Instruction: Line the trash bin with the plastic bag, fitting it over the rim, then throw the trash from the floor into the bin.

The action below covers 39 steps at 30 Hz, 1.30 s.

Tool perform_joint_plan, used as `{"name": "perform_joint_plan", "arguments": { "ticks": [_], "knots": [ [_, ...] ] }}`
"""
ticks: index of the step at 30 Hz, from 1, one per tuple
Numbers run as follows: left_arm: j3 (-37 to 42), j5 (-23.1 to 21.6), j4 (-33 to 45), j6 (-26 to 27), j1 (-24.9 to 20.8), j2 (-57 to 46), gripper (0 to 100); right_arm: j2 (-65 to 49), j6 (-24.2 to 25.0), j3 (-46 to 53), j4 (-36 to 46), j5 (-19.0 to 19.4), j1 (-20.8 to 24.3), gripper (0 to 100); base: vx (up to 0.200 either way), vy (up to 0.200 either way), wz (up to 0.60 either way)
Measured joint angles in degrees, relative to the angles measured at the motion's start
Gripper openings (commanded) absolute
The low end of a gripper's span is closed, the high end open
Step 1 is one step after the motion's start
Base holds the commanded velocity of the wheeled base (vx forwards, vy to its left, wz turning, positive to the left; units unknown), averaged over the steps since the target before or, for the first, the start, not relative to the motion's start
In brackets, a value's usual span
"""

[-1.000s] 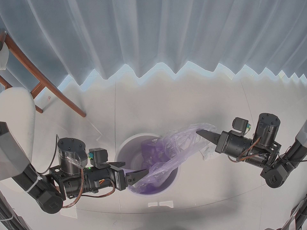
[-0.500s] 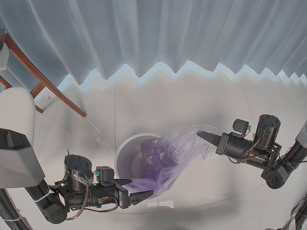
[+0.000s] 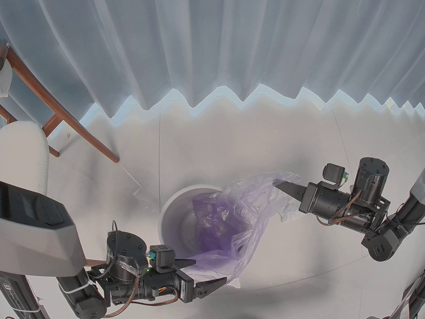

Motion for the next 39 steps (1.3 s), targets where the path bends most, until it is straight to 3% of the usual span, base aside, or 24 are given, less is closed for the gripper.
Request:
{"name": "perform_joint_plan", "arguments": {
  "ticks": [6,15,16,27,34,39],
  "knots": [
    [-0.18,3.67,-10.03,-0.33,-0.79,5.78,100,-0.2,-0.07,-0.09,-0.12,-0.02,-0.05,0,0.0,0.0,0.0],
    [-2.15,7.66,-10.72,-1.3,-0.35,9.78,100,-0.35,-0.05,-0.45,-0.37,-0.02,0.06,0,0.0,0.0,0.0],
    [-2.17,7.66,-10.74,-1.3,-0.41,9.92,0,-0.37,-0.05,-0.48,-0.35,-0.02,0.06,0,0.0,0.0,0.0],
    [-3.11,7.52,-10.74,-1.65,0.11,10.93,0,-0.66,0.04,-0.65,-0.33,-0.05,0.06,0,0.0,0.0,0.0],
    [-4.27,7.36,-9.95,-4.99,1.11,8.53,0,-1.35,0.22,-0.28,-0.33,-0.02,0.0,0,0.0,0.0,0.0],
    [-5.32,7.36,0.4,-6.97,2.71,1.29,0,-1.74,0.3,-0.17,-0.33,-0.02,-0.29,0,0.0,0.0,0.0]
  ]
}}
